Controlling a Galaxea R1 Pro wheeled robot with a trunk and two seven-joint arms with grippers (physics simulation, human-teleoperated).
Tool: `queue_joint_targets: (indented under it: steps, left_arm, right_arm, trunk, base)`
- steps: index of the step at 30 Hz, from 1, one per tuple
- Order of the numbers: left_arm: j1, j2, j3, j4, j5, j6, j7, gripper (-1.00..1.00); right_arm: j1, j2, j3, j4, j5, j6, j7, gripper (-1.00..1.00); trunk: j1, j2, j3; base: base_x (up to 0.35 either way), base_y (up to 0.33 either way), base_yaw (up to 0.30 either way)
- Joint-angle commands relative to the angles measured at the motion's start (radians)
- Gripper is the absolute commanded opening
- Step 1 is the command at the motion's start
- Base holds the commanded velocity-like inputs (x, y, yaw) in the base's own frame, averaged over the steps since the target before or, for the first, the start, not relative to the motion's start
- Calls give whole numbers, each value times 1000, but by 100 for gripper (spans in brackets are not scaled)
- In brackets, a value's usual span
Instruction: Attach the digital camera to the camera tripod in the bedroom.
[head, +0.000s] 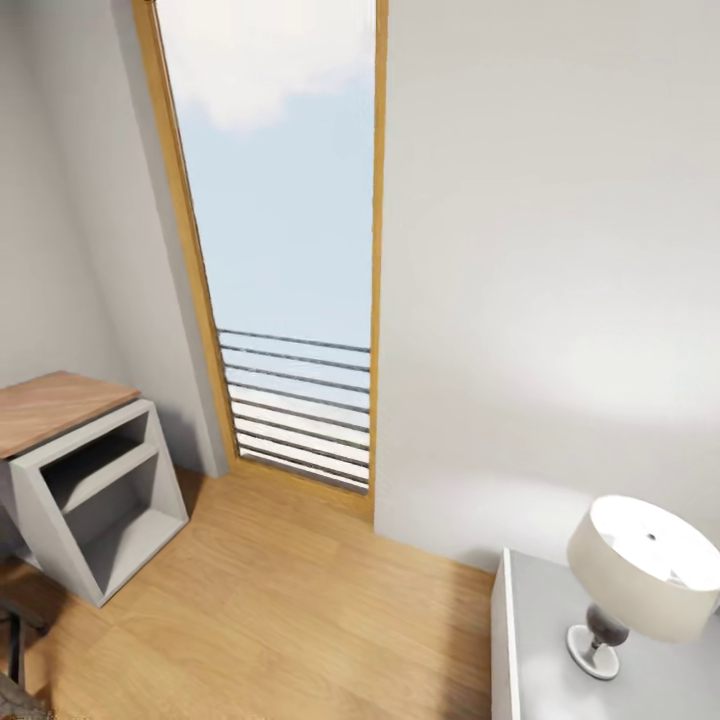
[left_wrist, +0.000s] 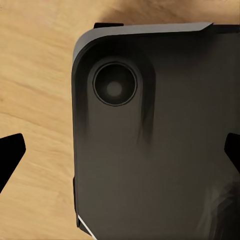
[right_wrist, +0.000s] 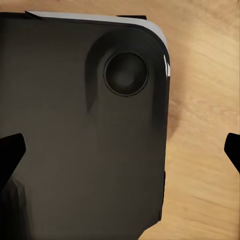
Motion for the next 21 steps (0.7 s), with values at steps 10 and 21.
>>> queue_joint_targets:
  steps: [10, 21]
  left_arm:
    - [0, 0, 1, -1, 1, -1, 1, 100]
    - [0, 0, 1, -1, 1, -1, 1, 100]
  right_arm:
    - [0, 0, 1, 1, 0, -3, -1, 100]
    - [0, 1, 1, 0, 0, -3, -1, 100]
  trunk:
    - [0, 0, -1]
    - [0, 0, -1]
  base:
    - [0, 0, 139]
    - [0, 0, 139]
